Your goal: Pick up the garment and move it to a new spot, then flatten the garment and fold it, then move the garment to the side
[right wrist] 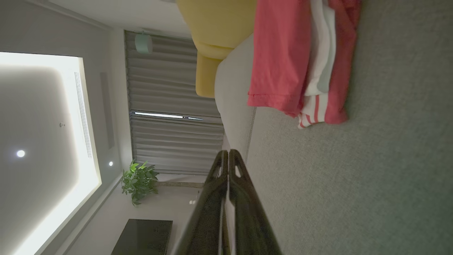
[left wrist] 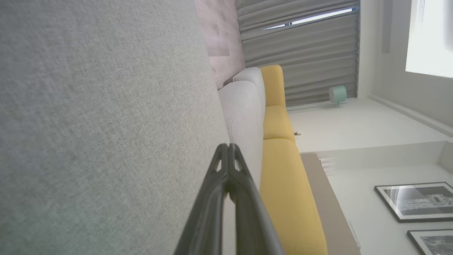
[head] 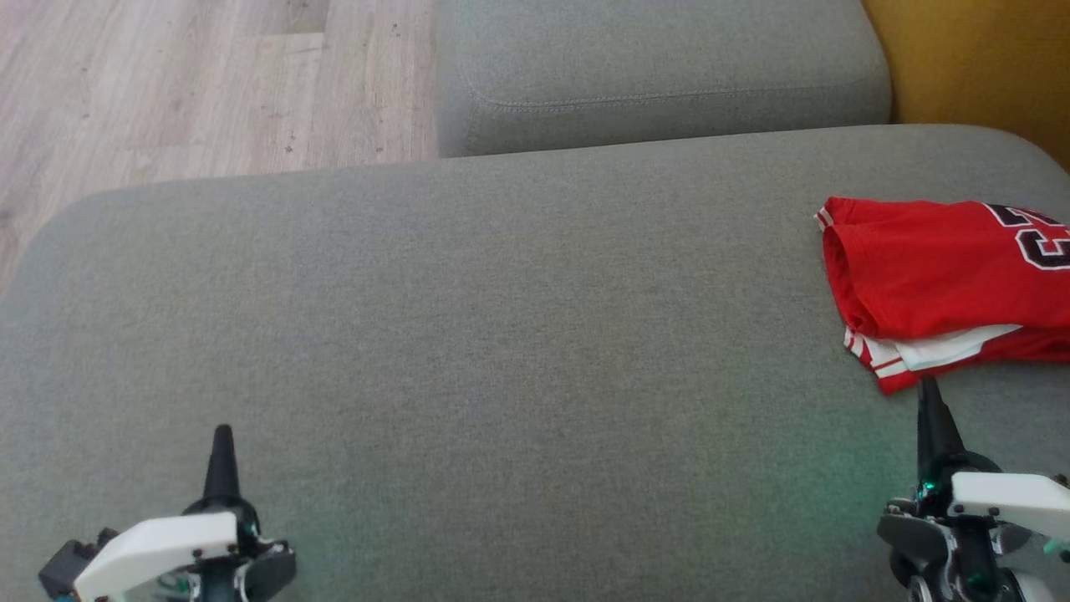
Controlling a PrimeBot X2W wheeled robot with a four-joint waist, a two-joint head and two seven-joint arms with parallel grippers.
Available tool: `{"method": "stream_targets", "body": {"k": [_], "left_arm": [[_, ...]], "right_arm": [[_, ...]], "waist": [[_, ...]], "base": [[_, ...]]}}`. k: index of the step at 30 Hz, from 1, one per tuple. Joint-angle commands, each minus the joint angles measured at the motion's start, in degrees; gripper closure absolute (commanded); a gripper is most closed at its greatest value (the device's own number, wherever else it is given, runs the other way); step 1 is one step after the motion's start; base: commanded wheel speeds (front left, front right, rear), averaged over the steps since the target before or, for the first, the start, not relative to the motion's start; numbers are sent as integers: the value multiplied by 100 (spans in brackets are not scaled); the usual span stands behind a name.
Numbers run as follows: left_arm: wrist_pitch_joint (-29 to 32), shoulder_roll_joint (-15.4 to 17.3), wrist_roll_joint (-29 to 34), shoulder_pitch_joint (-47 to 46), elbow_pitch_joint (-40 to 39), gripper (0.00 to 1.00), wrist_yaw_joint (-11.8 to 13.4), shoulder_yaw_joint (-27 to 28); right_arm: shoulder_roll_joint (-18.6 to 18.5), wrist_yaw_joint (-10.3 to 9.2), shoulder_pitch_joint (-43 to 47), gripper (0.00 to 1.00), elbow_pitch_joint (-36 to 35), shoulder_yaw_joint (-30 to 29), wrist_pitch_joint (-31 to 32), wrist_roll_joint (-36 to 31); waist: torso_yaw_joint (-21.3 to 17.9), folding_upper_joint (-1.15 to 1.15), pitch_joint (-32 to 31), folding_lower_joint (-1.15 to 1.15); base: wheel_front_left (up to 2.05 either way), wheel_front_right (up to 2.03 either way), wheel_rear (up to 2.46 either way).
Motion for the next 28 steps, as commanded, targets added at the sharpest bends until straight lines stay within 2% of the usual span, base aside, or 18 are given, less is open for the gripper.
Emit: {"method": "stream_targets", "body": {"k": [1, 14, 28], "left_arm": [[52, 49, -185, -336, -139, 100, -74, 260], [250, 38, -948, -516, -91, 100, -236, 506], [277, 14, -920, -518, -89, 100, -236, 540]], "right_arm": [[-99, -5, -361, 100, -184, 59, 59, 187], [-96, -5, -533, 100, -183, -55, 255, 901], [-82, -5, -535, 100, -182, -75, 271, 885]], "waist": [[-7, 0, 10, 0], [-52, 0, 78, 0], [-52, 0, 78, 0]], "base": [[0, 0, 0], [0, 0, 0], [0, 0, 0]]}}
